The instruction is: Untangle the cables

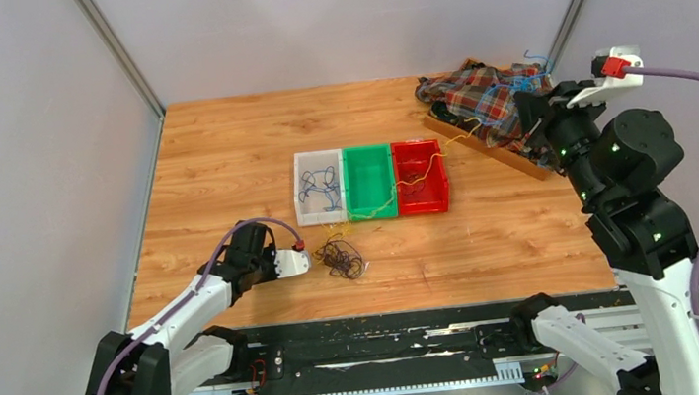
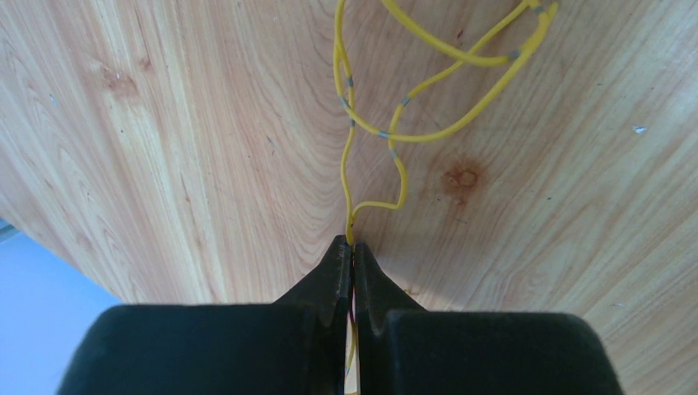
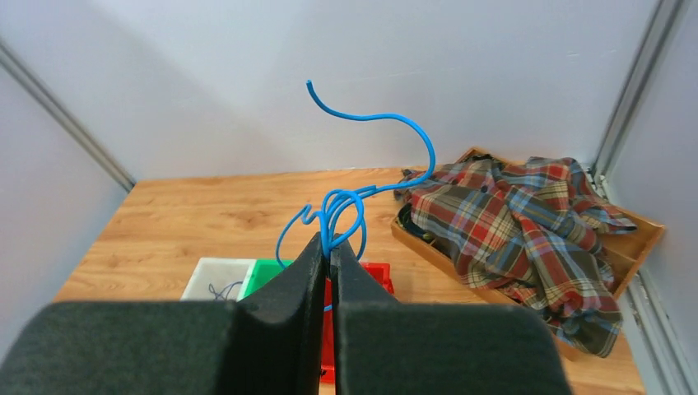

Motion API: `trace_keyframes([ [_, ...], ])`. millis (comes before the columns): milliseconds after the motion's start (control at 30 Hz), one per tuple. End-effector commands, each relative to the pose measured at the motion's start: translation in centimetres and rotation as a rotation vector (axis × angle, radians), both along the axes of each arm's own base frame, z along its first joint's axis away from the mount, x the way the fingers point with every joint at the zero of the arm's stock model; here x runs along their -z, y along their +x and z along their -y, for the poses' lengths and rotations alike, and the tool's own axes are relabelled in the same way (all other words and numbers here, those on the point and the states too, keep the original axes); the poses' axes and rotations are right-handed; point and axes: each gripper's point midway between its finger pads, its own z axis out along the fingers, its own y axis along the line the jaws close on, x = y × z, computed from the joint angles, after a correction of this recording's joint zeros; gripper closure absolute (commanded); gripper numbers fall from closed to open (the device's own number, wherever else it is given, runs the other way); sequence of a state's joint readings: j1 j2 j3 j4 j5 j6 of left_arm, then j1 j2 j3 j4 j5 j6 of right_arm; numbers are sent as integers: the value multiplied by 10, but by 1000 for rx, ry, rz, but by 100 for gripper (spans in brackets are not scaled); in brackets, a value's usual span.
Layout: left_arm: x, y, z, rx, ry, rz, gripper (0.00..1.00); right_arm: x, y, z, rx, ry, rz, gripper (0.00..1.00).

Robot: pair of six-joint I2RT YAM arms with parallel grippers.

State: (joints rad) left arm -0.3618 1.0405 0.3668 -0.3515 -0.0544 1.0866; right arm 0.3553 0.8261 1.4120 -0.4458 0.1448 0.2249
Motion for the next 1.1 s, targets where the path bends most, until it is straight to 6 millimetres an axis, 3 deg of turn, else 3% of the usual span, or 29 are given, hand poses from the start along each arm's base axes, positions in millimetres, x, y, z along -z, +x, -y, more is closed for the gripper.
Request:
trace_keyframes([
  [0, 12, -10, -5, 16, 31, -45, 99, 4, 10, 17, 88, -47, -40, 99],
  [67, 13, -9, -6, 14, 39, -45, 99, 7, 15, 27, 147, -64, -63, 99],
  [200, 18, -11, -14, 17, 70, -35, 99, -8, 6, 95, 480, -117, -44, 99],
  [333, 19, -13, -14, 28, 70, -39, 99, -19, -3, 140, 722, -171, -24, 99],
  [533, 19, -12, -17, 26, 82, -37, 99, -7, 14, 174, 876, -158, -53, 100],
  [633, 20, -13, -21, 24, 87, -36, 99, 5, 33, 181, 862, -90, -74, 99],
  [700, 20, -13, -22, 23, 88, -30, 99, 16, 57, 156, 688, -10, -99, 99],
  [767, 19, -12, -21, 3, 72, -23, 99, 37, 86, 103, 385, 80, -160, 99],
  [800, 15, -10, -19, -20, 50, -14, 91, 48, 94, 74, 237, 134, -195, 99],
  [833, 8, -5, -15, -39, 23, -8, 76, 59, 98, 48, 119, 186, -225, 99],
  [933, -14, -8, -1, -63, -65, -59, 13, 83, 87, -25, -111, 195, -262, 99],
  [967, -22, -11, 6, -57, -101, -83, 2, 89, 81, -42, -163, 195, -276, 99],
  [1067, -51, -26, 25, -22, -204, -159, 2, 98, 62, -78, -287, 258, -304, 99],
])
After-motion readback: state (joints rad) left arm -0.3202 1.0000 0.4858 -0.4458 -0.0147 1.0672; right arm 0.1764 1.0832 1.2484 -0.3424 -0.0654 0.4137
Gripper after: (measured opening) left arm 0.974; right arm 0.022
